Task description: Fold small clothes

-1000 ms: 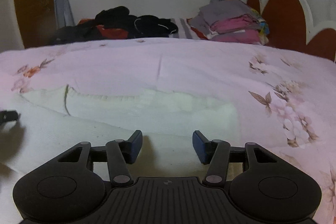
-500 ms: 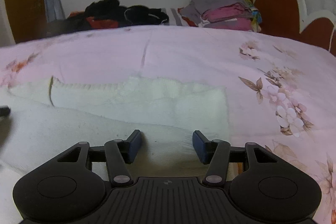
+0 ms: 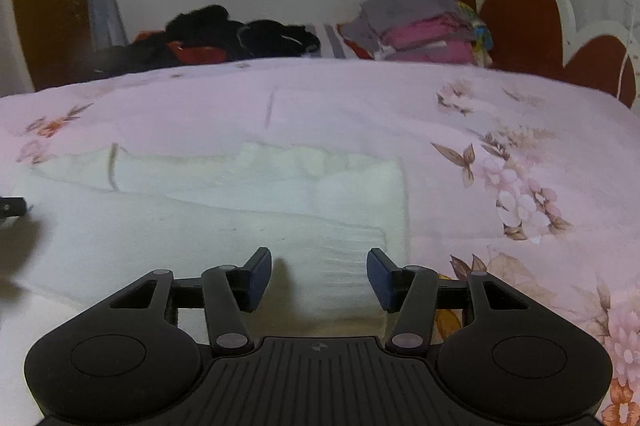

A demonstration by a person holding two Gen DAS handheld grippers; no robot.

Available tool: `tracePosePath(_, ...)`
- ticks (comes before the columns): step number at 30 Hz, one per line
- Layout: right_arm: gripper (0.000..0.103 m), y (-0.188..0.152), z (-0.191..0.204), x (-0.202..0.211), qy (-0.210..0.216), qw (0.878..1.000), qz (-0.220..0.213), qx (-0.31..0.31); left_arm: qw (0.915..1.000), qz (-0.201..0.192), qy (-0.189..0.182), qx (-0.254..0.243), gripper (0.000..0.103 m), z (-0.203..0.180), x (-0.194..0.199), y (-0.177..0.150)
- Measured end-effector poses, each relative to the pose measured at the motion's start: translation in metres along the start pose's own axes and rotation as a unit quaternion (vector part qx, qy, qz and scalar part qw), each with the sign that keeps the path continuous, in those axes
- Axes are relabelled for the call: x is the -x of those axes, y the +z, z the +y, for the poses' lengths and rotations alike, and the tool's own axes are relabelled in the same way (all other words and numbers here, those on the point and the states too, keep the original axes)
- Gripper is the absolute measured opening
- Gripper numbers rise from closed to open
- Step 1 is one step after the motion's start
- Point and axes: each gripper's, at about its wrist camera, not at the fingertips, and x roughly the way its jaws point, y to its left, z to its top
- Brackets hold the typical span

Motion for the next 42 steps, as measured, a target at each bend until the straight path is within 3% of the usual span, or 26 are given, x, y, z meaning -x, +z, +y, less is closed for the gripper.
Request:
tracePosePath(5,0.053,-0.012,0.004,0.002,0.000,1.000,0.013,0.010,0.9995,-0.004,-0.018,-0.024,0.034,-0.015,0.022,-0.021)
tracePosePath(10,0.053,-0.013,-0.002,-0.003,-0.004,0.999,0.030,-0.017,0.9992,-0.004,-0.006,-0.039,0.035,-0.024,0.020,-0.033)
tracePosePath(17,0.053,-0.016,-0.008,0.029,0.019,1.000,0.012,-0.021,0.9996,0.001,-0.007,-0.028,0.036,-0.027,0.039,-0.033)
tracePosePath(28,0.053,-0.039,-0.019,0.072,0.069,0.998,0.008,-0.005,0.9992,-0.012,-0.010,-0.038,0.060,-0.048,0.094,-0.054)
tracePosePath(34,0.053,-0.059,-0.019,0.106,0.093,0.996,0.002,0.015,0.9992,-0.011,-0.014,-0.035,0.064,-0.049,0.129,-0.069)
tracePosePath(42,0.053,-0.091,-0.019,0.155,0.084,0.996,-0.004,0.007,0.9984,-0.002,-0.029,-0.049,0.071,-0.040,0.161,-0.097)
